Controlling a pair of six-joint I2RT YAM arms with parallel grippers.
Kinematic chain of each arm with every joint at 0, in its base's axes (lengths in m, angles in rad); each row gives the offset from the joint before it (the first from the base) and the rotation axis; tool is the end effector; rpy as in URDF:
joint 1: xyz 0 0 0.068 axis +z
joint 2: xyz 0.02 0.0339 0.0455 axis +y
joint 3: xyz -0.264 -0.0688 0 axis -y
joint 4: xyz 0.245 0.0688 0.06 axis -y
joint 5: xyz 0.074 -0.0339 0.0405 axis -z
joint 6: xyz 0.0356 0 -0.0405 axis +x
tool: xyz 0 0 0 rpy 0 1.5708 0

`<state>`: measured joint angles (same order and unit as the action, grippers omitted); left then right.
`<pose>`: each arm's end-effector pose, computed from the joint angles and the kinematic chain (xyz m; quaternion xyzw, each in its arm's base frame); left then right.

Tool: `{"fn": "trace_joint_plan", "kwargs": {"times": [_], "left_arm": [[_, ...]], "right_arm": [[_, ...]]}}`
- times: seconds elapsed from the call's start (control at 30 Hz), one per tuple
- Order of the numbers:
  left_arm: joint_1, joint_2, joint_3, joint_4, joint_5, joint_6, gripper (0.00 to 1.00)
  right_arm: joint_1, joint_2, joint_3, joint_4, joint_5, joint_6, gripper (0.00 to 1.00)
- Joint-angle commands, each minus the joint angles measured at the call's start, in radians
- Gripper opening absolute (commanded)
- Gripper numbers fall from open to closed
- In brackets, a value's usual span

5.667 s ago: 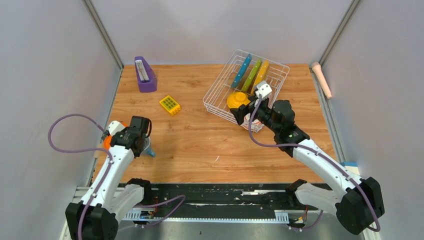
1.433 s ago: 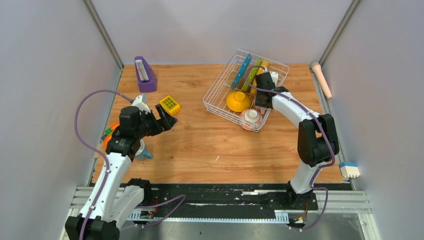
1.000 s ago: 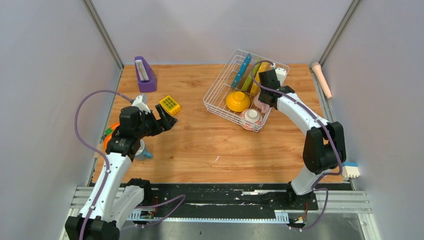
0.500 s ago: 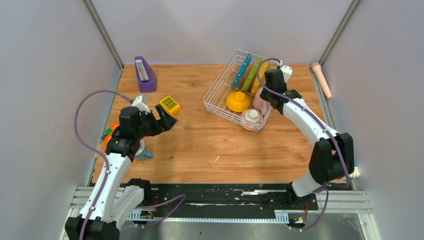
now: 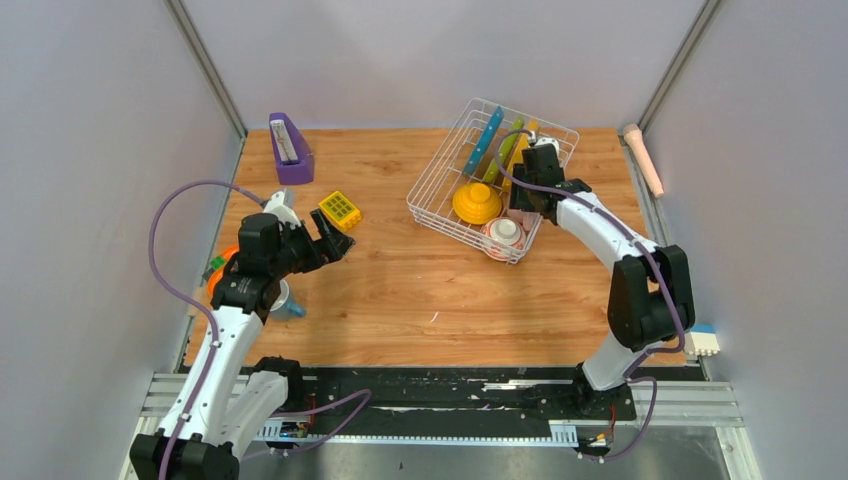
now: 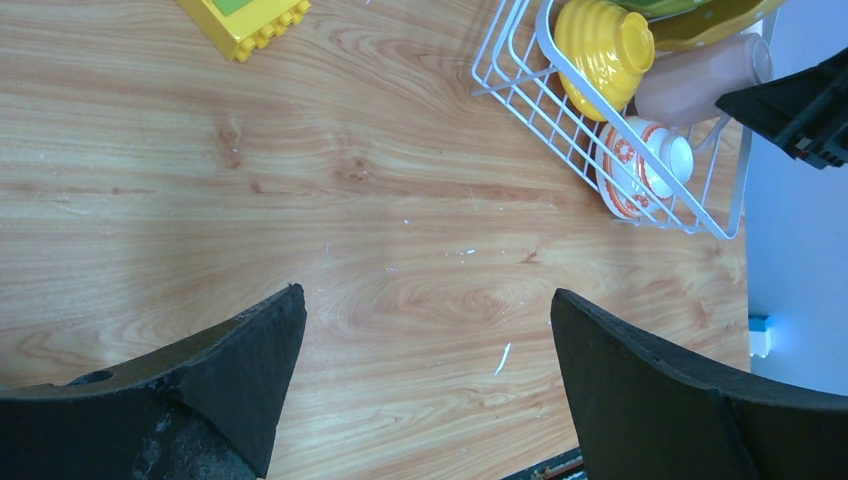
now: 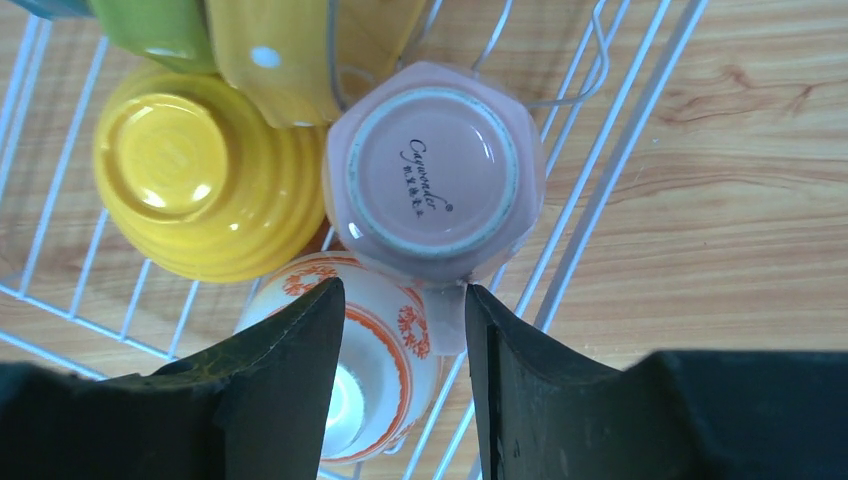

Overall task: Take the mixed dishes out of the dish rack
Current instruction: Pick up the cup from the dish rack.

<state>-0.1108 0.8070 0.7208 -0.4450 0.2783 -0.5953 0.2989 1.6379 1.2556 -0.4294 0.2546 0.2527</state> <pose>0.1778 -0.0296 0.2880 -0.1393 0.8510 -0.2830 0.4199 0.3486 0.0980 0.2625 0.0257 0.9222 -0.0134 0.3857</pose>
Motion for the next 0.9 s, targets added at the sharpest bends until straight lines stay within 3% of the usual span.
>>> {"fn": "trace_joint_plan", "kwargs": {"times": [0.0,0.23,0.37,0.67,0.77,0.87], "left_arm": [[0.001,-0.011,0.000,0.019,-0.002,0.019,1.00],[0.002,-0.010,-0.001,0.018,-0.007,0.020,1.00],[0.002,-0.009,-0.001,0.019,-0.007,0.020,1.00],[0.002,-0.013,-0.003,0.015,-0.012,0.019,1.00],[0.002,-0.014,-0.001,0.013,-0.012,0.019,1.00],[0.001,-0.017,-0.001,0.011,-0.013,0.020,1.00]], "right_arm": [[-0.021,0.063,0.051,0.000,-0.036,-0.054,0.49],[-0.022,0.120,0.080,-0.035,0.023,-0.049,0.48],[-0.026,0.151,0.091,-0.039,0.022,-0.021,0.43],[-0.029,0.199,0.087,-0.096,0.148,0.209,0.35],[-0.029,0.205,0.090,-0.099,0.149,0.221,0.28],[-0.029,0.189,0.090,-0.101,0.155,0.225,0.11]]}}
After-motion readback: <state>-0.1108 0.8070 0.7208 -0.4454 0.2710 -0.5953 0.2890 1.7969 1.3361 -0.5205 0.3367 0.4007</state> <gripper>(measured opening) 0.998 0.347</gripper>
